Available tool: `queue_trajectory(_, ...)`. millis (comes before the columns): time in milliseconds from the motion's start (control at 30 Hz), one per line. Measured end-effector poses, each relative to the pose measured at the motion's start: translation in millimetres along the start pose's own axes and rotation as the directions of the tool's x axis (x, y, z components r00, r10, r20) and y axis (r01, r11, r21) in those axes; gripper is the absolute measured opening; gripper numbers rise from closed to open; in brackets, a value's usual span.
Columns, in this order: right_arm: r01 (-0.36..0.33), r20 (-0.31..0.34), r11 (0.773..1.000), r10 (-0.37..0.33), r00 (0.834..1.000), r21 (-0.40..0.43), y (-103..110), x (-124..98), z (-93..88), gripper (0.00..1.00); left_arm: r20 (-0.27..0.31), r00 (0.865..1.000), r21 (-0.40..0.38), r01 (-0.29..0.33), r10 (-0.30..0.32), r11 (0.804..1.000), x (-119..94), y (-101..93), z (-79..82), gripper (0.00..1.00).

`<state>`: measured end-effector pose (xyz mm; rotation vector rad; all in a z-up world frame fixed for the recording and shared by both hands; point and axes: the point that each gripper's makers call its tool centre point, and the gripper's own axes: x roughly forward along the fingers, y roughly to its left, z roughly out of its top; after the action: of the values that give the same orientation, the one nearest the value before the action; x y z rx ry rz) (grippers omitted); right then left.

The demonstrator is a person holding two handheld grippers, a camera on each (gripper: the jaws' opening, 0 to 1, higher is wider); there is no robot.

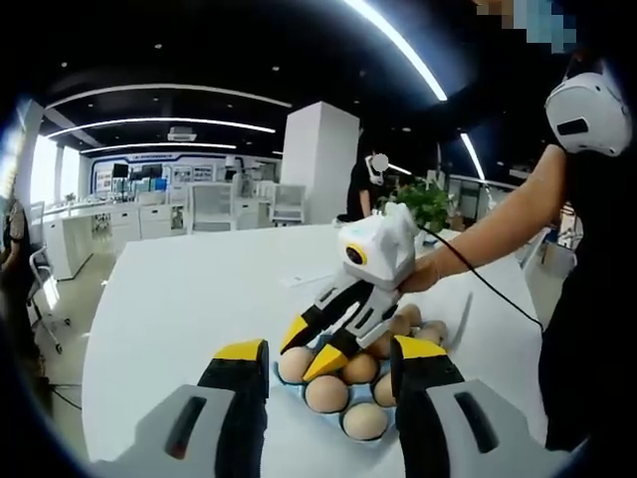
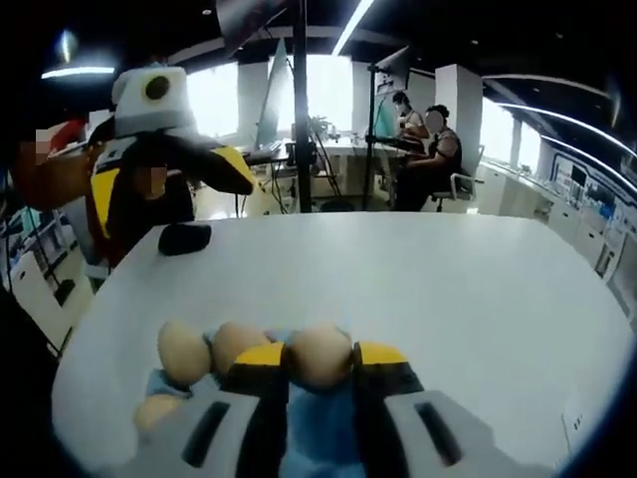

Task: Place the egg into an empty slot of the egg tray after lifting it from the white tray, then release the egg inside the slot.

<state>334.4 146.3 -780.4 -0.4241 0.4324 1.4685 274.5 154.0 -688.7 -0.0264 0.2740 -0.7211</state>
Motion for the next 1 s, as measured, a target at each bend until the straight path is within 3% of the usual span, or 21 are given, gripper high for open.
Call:
queue_trajectory(267, -0.013, 0.014, 0.999, 0.012, 1.000, 0.051, -1.2, 0.4, -2.3, 0.26, -0.006, 1.000, 0.004, -0.002, 0.002, 1.000, 0.2, 0.6, -0.2, 0.49)
queue_trajectory(467, -0.020, 0.024, 0.999, 0.019, 1.000, 0.040, -0.5, -3.5, -2.8, 0.25, -0.004, 1.000, 0.009, 0.001, -0.001, 1.000, 2.1, -0.4, 3.0, 0.49)
queue_trajectory(767, 0.005, 0.020, 0.998, -0.006, 1.000, 0.058, -8.4, -26.2, -11.5, 0.25, 0.007, 1.000, 0.014, 0.002, -0.003, 1.000, 3.9, -1.8, 7.3, 0.49)
queue_trajectory(1000, 0.020, 0.053, 0.995, -0.025, 0.998, 0.094, -10.8, -49.4, -13.3, 0.25, 0.015, 1.000, 0.025, 0.006, -0.006, 1.000, 4.2, -3.2, 10.7, 0.49)
